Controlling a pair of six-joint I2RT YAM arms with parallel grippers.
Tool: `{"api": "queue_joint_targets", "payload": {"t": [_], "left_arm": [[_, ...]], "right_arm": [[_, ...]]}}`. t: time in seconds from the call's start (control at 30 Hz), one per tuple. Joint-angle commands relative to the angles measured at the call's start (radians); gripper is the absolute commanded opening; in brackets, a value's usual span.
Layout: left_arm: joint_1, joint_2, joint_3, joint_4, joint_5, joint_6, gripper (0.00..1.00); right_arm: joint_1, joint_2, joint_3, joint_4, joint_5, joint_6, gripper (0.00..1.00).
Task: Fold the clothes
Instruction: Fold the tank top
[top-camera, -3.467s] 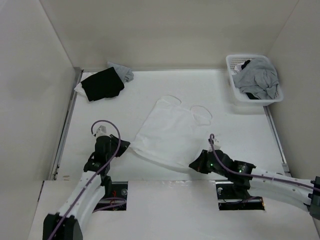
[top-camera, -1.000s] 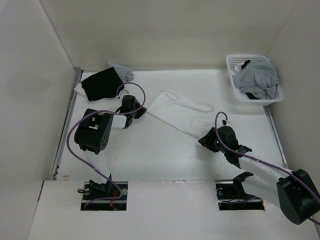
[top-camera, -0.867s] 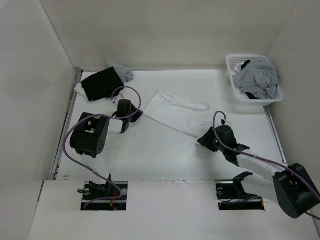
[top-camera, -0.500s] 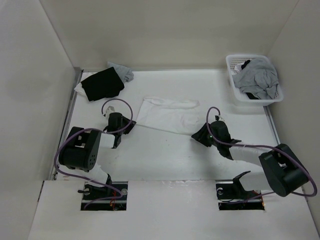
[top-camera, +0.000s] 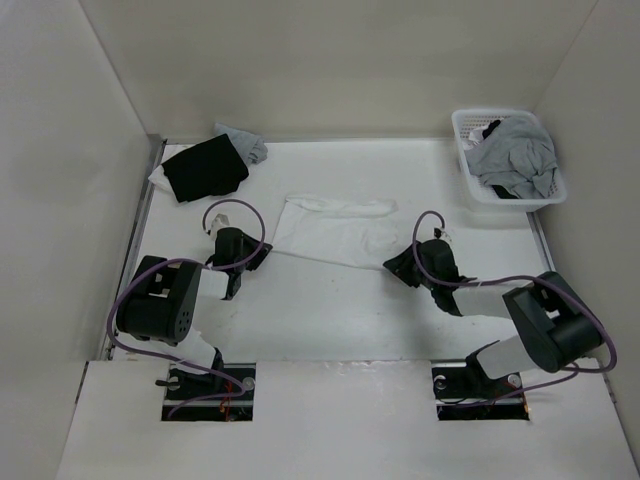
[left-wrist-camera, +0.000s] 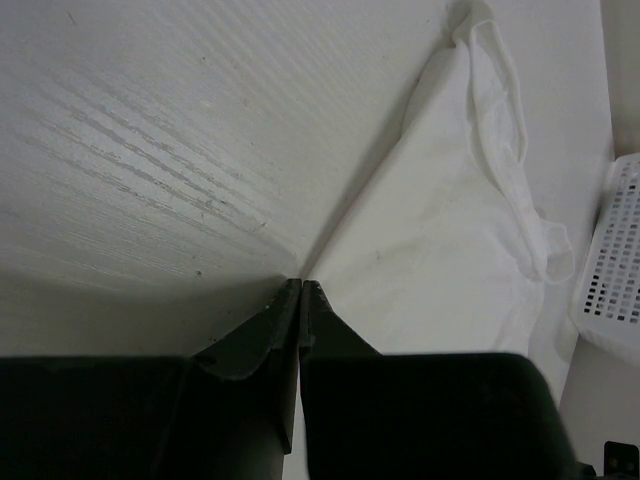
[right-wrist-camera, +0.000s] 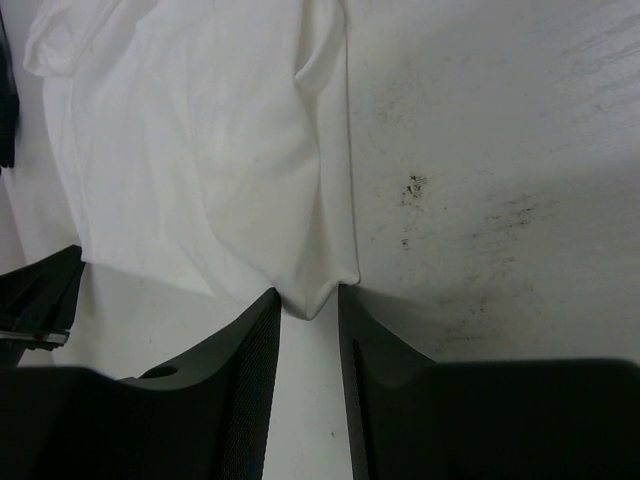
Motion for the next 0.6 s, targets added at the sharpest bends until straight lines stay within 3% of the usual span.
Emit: {"api": "queue_joint_targets", "payload": {"t": [0.0, 0.1, 0.37, 0.47, 0.57], "left_arm": [[0.004, -0.028, -0.016, -0.037, 0.010, 0.023, 0.01], [0.001, -0.029, -0.016, -0.039, 0.010, 0.020, 0.01], [0.001, -0.078, -0.020, -0.048, 0.010, 0.014, 0.00], [-0.011, -0.204, -0.032, -0.080, -0.001, 0.009, 0.00], [-0.036, -0.449, -0.039, -0.208, -0.020, 0.010, 0.00]], "right_arm": [[-0.005, -0.011, -0.011, 0.003, 0.053, 0.018, 0.34], [-0.008, 0.012, -0.009, 0.012, 0.044, 0.022, 0.30], [-0.002, -0.019, -0.014, 0.012, 0.046, 0.042, 0.04], [0.004, -0.147, -0.023, -0.052, 0.041, 0.025, 0.01], [0.059, -0.365, -0.008, -0.239, 0.055, -0.005, 0.00]]}}
